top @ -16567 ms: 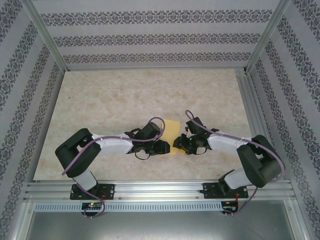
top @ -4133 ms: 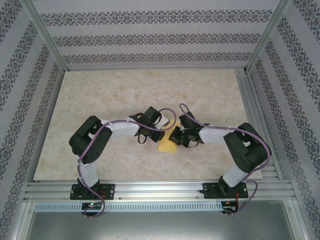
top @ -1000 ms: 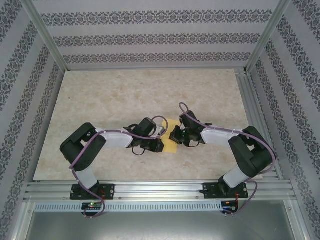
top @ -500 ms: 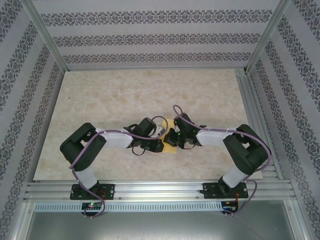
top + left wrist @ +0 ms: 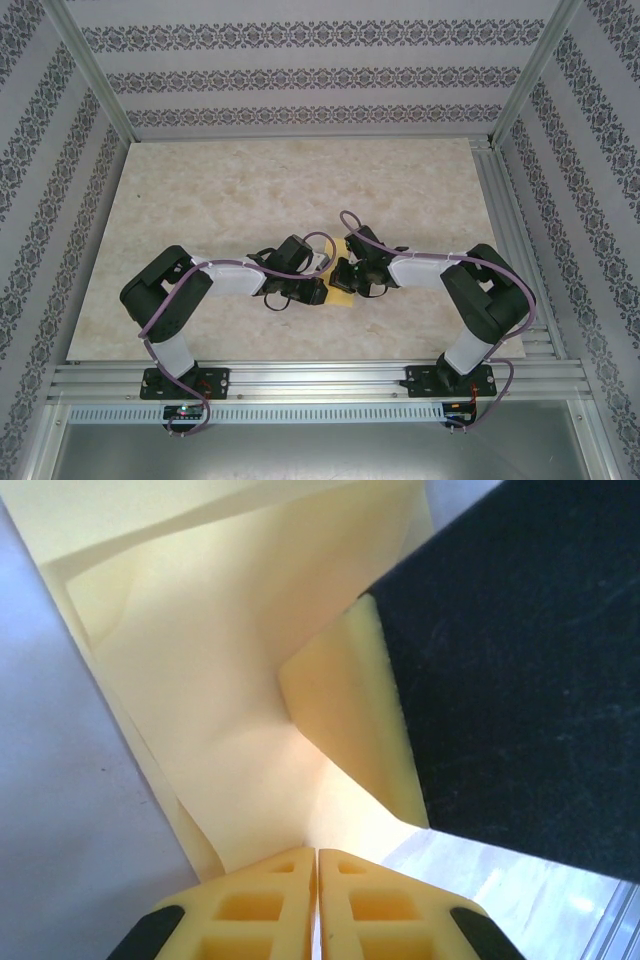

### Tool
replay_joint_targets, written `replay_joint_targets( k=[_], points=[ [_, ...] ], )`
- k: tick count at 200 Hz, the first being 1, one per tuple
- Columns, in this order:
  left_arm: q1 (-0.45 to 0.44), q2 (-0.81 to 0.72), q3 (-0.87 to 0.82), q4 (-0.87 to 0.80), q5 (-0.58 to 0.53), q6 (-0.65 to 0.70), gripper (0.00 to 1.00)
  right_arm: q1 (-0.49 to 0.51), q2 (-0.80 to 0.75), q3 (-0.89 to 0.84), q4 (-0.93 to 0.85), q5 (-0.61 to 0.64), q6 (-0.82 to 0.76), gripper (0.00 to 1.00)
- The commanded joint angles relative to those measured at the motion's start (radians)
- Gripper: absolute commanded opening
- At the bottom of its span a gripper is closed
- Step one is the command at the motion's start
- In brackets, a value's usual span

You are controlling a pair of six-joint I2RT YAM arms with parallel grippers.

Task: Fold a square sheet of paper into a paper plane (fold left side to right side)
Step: Fold the triangle a second time at the center of the table.

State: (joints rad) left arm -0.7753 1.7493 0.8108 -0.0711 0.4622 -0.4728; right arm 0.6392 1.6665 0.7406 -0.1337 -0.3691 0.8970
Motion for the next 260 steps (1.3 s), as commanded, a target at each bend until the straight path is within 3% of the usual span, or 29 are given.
replay_joint_targets(
  k=[1,213,260],
  points=[
    [-0.012,0.032,-0.031,-0.018,-0.024,0.02,0.12,-0.029,0.0,0.0,-0.069,0.087,-0.075,0.04],
    [-0.012,0.043,-0.042,-0.001,-0.018,0.017,0.11,-0.271,-0.084,-0.064,-0.087,0.098,-0.27,0.04],
    [-0.012,0.039,-0.036,0.002,-0.012,0.017,0.12,-0.254,-0.194,-0.047,-0.121,0.071,-0.242,0.05]
  ],
)
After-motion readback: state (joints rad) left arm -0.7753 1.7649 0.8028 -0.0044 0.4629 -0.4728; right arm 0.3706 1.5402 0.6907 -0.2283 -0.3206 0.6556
